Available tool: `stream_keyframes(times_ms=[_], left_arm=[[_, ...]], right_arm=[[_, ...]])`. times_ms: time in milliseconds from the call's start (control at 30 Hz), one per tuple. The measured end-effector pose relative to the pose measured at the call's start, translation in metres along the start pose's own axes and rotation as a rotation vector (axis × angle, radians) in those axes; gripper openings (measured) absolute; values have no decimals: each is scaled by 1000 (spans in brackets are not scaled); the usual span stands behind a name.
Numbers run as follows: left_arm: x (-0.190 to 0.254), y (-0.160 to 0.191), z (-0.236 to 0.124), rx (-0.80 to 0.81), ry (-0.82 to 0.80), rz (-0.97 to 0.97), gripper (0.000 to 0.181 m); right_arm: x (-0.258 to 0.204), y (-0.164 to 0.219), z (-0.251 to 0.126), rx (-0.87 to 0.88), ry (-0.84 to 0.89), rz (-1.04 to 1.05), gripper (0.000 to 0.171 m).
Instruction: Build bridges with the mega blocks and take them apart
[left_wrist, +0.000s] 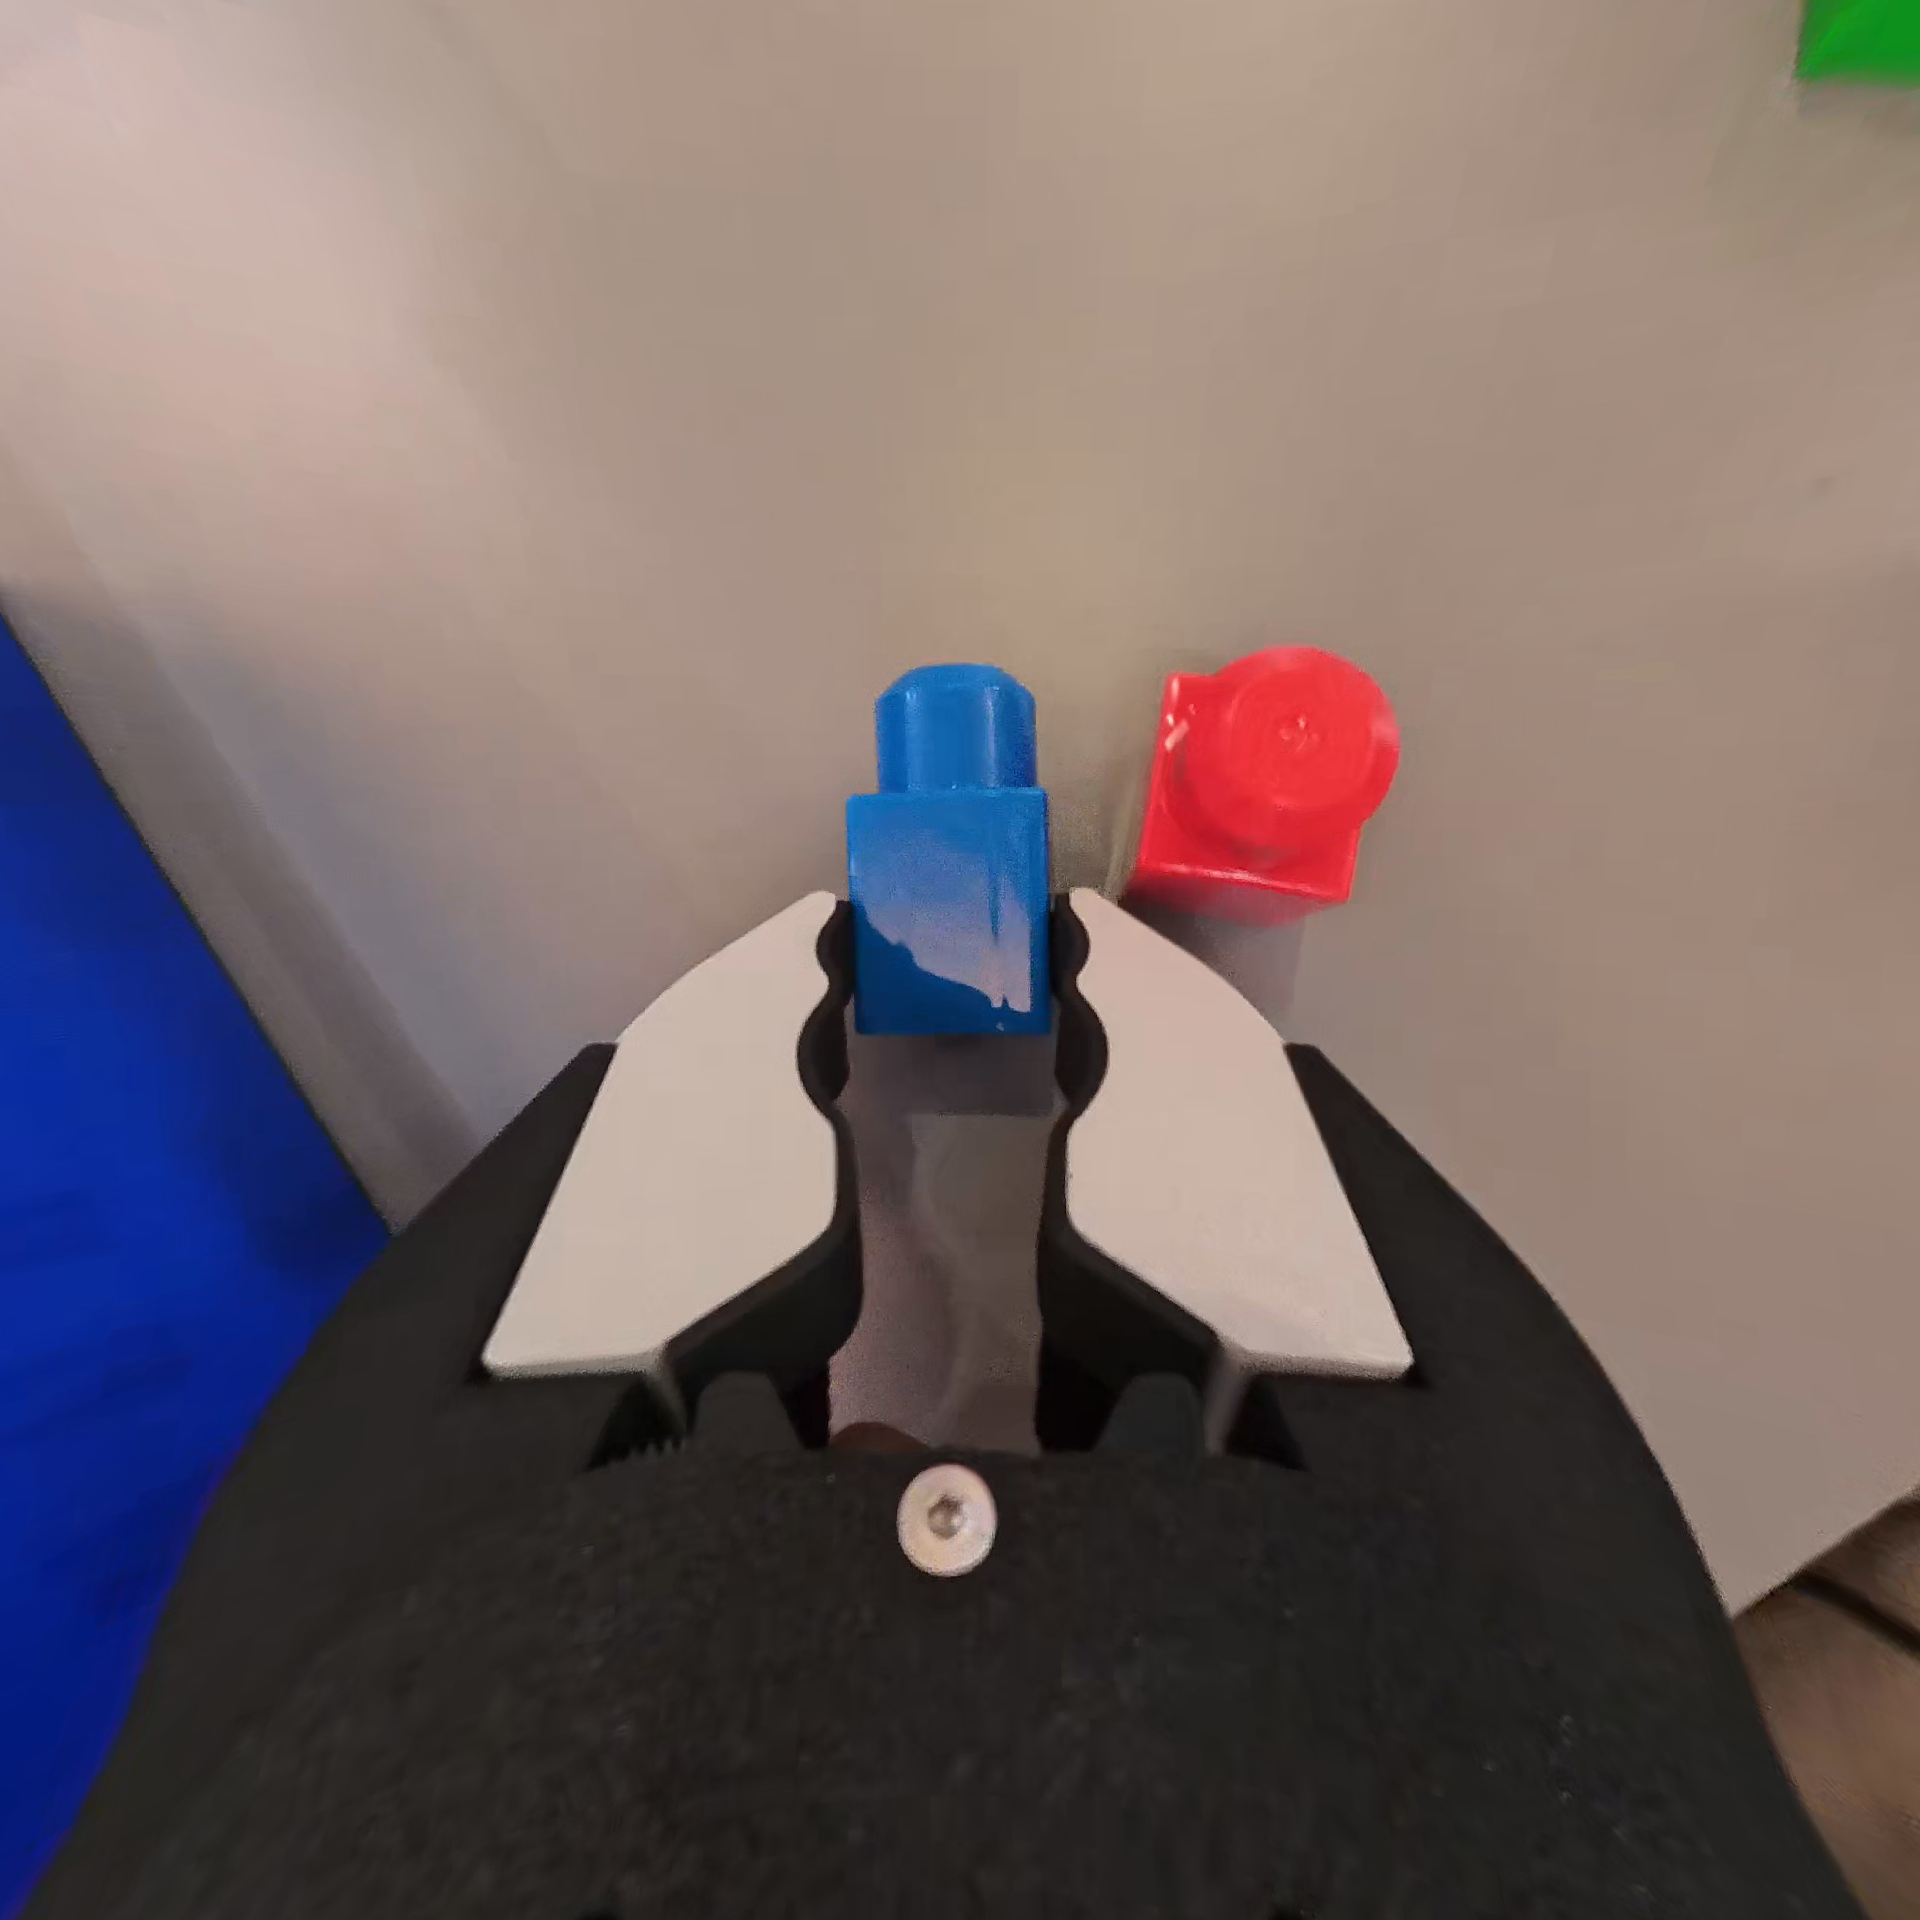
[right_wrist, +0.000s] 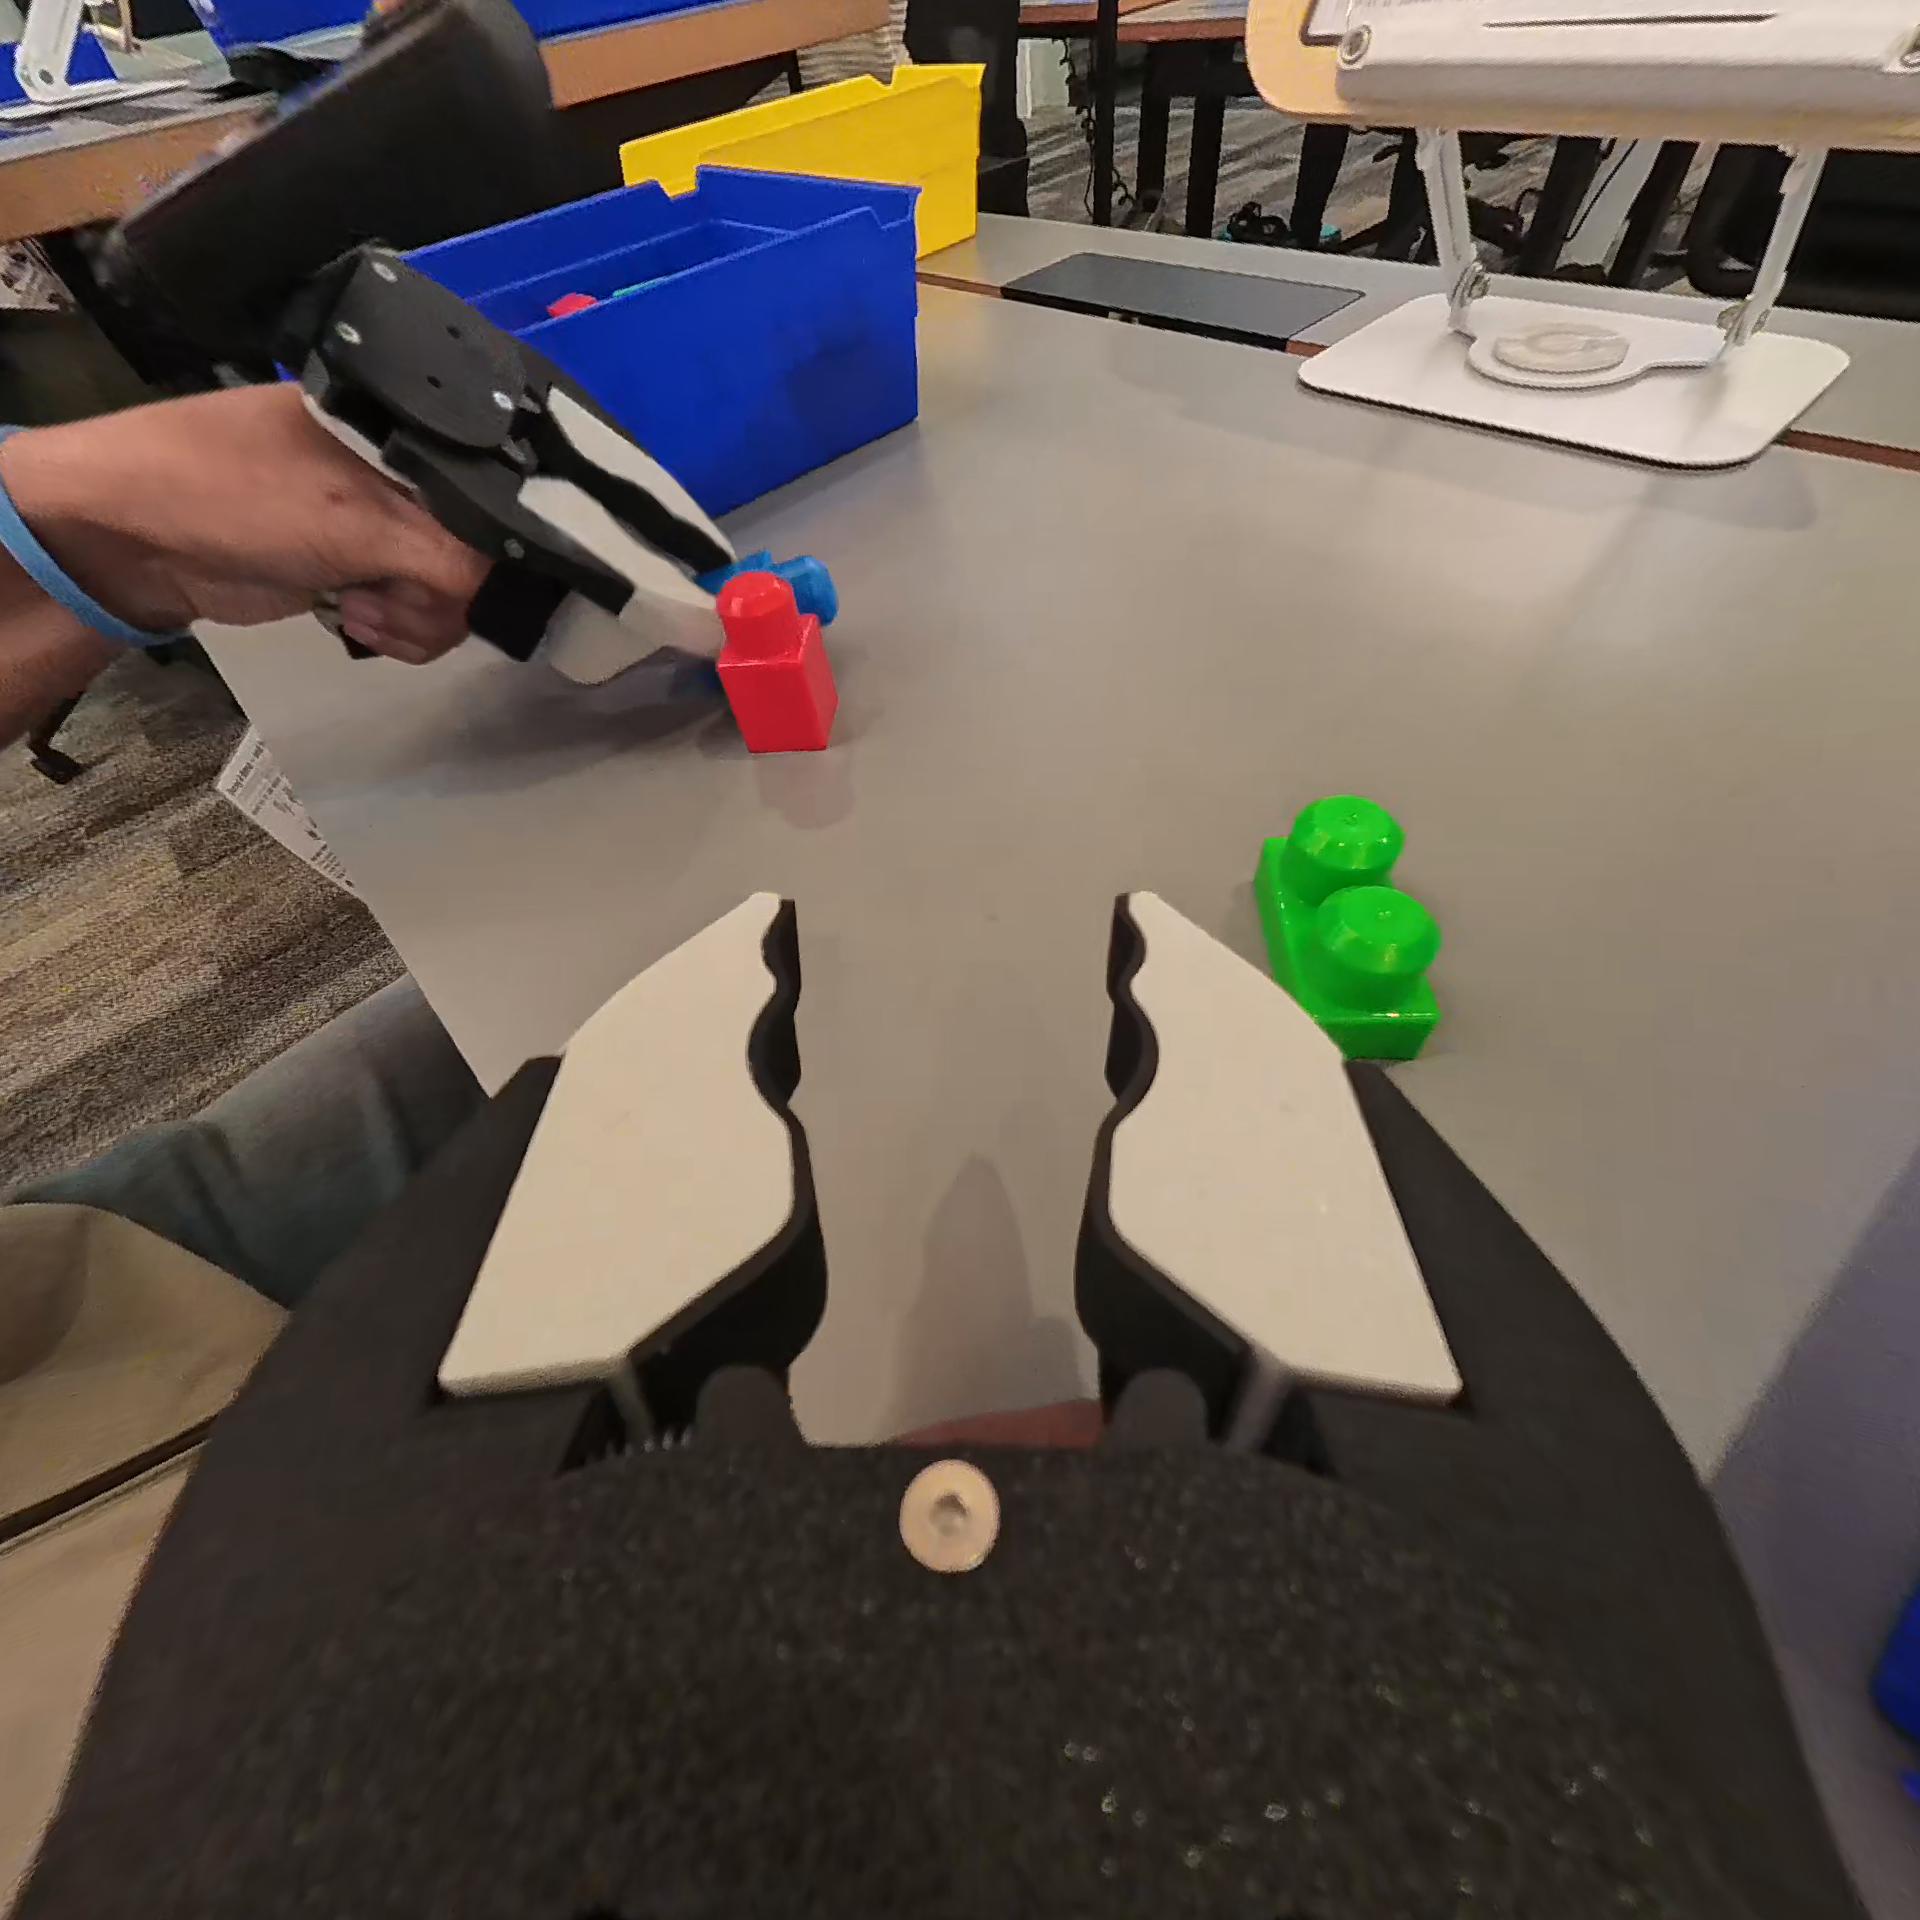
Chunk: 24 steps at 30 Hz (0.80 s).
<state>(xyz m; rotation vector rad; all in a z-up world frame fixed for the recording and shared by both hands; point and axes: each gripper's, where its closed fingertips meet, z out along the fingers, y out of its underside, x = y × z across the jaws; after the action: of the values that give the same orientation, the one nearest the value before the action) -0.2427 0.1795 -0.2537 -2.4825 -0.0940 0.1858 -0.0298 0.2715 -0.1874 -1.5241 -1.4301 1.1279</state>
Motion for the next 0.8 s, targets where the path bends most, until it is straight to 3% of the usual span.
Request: stream_keyframes(times_ms=[333,500,800], left_arm=[[3,-39,-42,473,207,-369,36],[11,-11,-47,458,111,-442,36],[59,-14,-75,612,55,-187,36]], right_arm=[[-4,-7,-1,21,-1,-19,53],[-9,-9,-1,20,-12,-29,53],[-32,-16,36,-64,-121,-14,41]])
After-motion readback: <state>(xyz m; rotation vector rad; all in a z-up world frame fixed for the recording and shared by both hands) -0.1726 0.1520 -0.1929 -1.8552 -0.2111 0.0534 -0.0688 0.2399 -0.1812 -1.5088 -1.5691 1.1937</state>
